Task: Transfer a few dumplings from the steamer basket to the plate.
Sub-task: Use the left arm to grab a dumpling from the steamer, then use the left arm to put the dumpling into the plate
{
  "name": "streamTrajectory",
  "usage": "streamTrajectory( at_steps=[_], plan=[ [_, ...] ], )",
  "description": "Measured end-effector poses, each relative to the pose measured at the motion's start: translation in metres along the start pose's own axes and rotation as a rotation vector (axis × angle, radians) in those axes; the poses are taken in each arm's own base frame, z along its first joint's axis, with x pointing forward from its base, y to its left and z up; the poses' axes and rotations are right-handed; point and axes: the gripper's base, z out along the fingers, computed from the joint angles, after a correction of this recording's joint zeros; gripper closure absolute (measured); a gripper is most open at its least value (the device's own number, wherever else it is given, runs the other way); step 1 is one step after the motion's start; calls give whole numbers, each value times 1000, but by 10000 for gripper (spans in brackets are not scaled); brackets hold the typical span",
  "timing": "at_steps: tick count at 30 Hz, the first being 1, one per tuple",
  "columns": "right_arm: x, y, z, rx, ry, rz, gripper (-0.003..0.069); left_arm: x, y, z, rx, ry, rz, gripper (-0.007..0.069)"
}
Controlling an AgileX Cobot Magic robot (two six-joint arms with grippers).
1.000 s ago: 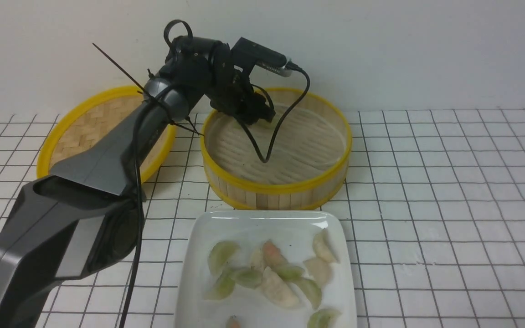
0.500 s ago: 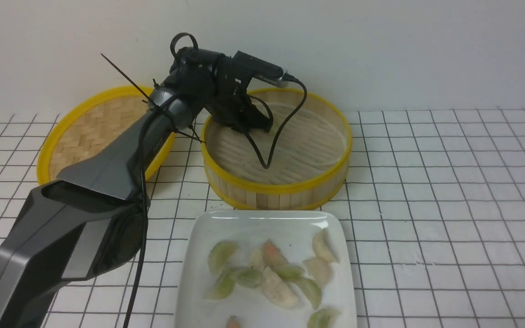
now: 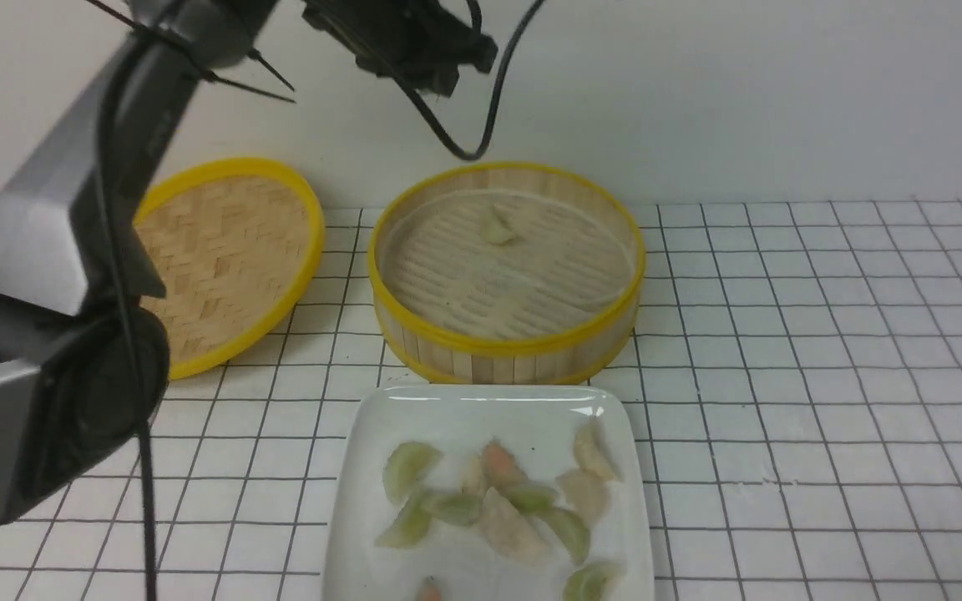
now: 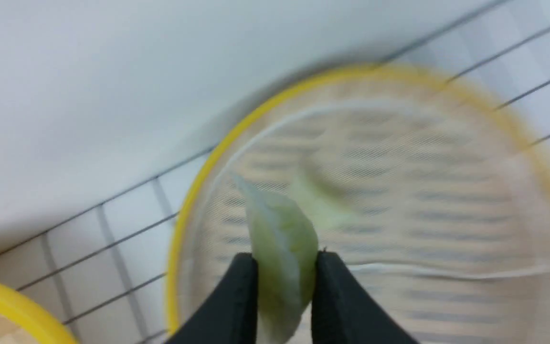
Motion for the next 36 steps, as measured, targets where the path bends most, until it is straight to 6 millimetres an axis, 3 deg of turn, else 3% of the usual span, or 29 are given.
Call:
streamTrajectory(
  at_steps=[2,5,8,9,11,14,18,24,26,30,34,36],
  plan=[
    [0,0,0,0,0,0,669,2,-16,-33,43,15,0,504],
    [0,0,0,0,0,0,669,30,-33,-46,68,145,-13,504],
    [0,0,0,0,0,0,669,83,-52,-37,96,354,-16,504],
    [0,0,0,0,0,0,669,86,-53,-39,97,361,-14,504],
    [0,0,0,0,0,0,669,128,-74,-29,123,513,16,504],
    [0,0,0,0,0,0,669,168,-96,-17,149,655,60,504],
    [0,0,0,0,0,0,669,205,-124,-3,178,776,135,504],
    [0,0,0,0,0,0,669,221,-137,14,197,827,183,490],
    [0,0,0,0,0,0,669,223,-137,18,198,829,180,450],
    [0,0,0,0,0,0,669,223,-137,21,200,827,177,295],
    [0,0,0,0,0,0,669,209,-137,19,183,781,185,196],
    [0,0,0,0,0,0,669,186,-132,16,147,705,173,185]
  ],
)
